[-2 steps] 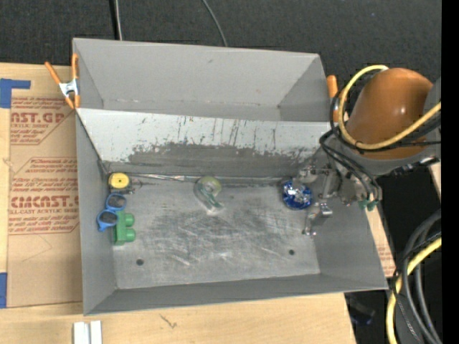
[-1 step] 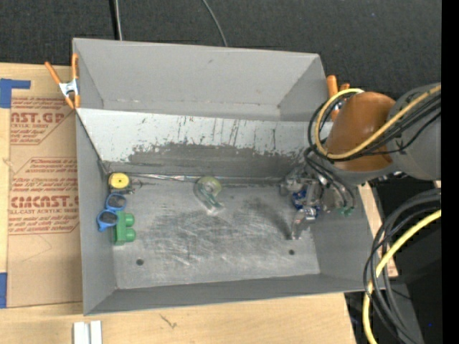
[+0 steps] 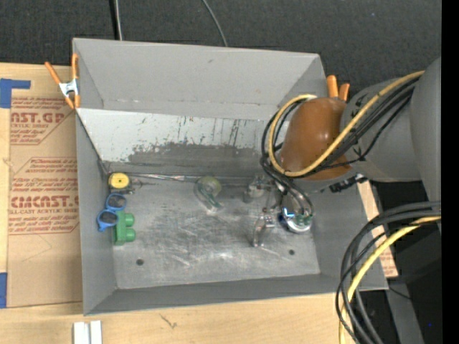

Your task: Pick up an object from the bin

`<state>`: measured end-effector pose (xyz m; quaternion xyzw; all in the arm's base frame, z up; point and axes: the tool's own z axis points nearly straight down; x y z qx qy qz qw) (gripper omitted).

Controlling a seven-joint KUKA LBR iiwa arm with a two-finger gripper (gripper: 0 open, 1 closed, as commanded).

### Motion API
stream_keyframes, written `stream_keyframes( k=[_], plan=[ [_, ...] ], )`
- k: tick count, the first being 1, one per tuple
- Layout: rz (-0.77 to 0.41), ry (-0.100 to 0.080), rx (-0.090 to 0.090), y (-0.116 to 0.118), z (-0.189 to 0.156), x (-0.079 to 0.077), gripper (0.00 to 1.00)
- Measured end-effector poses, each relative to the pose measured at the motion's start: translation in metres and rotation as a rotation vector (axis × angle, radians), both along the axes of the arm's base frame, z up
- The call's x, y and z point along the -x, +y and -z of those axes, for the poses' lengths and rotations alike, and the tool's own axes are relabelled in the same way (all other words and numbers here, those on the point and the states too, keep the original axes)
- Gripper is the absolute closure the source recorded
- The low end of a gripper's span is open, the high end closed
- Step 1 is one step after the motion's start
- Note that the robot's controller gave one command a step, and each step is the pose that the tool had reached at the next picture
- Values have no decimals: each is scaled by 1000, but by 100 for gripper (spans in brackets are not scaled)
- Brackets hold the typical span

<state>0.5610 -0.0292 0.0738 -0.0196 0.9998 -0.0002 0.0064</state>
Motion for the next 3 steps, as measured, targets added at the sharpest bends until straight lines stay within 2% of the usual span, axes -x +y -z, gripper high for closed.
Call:
stream_keyframes(
  k=[1, 2, 3],
  plan=[
    [-85, 15, 4, -117, -4, 57, 0],
    [-92, 13, -1, -111, -5, 55, 100],
    [-96, 4, 3, -96, -128, 69, 100]
  ],
)
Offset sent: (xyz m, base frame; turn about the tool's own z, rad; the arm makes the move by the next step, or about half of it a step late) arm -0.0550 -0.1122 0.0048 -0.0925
